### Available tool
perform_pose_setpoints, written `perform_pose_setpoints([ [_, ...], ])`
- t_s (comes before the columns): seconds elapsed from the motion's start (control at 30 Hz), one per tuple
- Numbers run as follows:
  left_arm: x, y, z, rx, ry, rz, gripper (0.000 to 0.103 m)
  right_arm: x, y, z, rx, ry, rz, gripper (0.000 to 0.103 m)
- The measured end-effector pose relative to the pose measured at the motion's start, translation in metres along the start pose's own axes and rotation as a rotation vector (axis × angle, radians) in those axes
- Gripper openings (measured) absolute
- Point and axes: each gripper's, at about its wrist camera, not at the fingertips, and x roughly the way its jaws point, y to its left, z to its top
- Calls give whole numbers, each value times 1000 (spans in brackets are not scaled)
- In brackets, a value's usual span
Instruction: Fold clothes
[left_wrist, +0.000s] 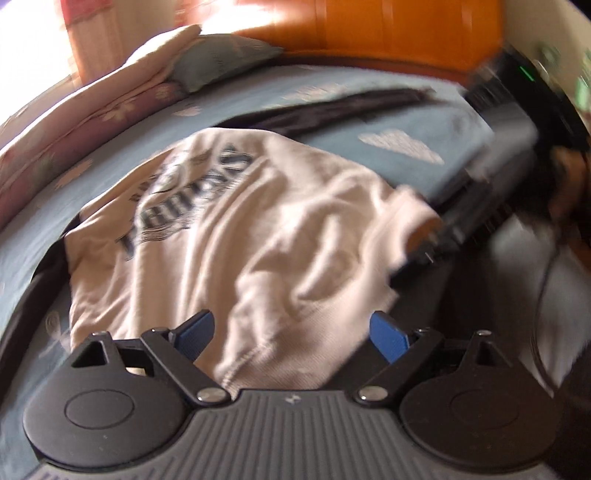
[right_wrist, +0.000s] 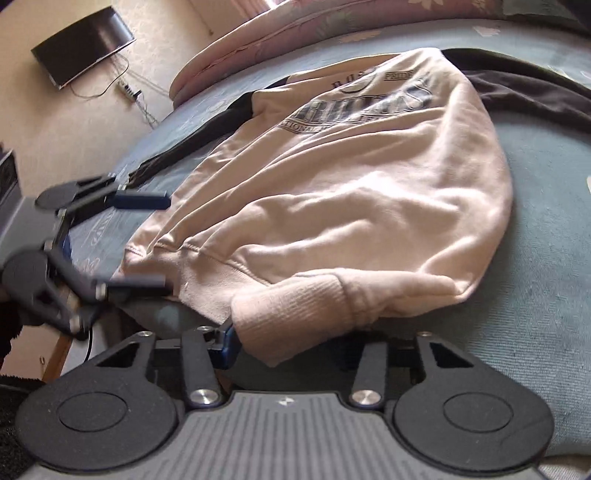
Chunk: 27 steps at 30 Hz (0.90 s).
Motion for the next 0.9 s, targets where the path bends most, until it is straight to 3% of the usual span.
perform_pose_setpoints([
  [0.1, 11, -19, -5, 90, 27, -8, 91, 1, -11, 2, 81, -12, 45, 50],
  [0.27, 28, -19, -1, 95, 31, 95, 91, 2, -39, 2, 277, -41, 144, 50],
  [0.37, 30, -4, 5, 44, 16, 138, 91, 1, -34, 1, 262, -37, 138, 51],
  [0.5, 30, 22, 9, -48, 13, 155, 91, 1, -23, 1, 209, -28, 128, 61],
  [0.67, 35, 41, 13, -120, 4, 171, 91, 6, -10, 3, 174, -33, 98, 61],
  [0.7, 36, 43, 14, -128, 1, 175, 91, 8, -8, 4, 180, -34, 85, 56],
  [0.77, 36, 49, 19, -151, -8, 174, 91, 13, -6, 5, 184, -25, 42, 36],
  [0.8, 34, 52, 20, -164, -16, 169, 91, 15, -5, 5, 186, -20, 21, 17],
  [0.83, 31, 53, 22, -174, -24, 164, 91, 16, -5, 5, 188, -16, 2, 8],
  [0.9, 26, 57, 24, -190, -39, 157, 91, 13, -6, 3, 201, -23, -6, 8],
])
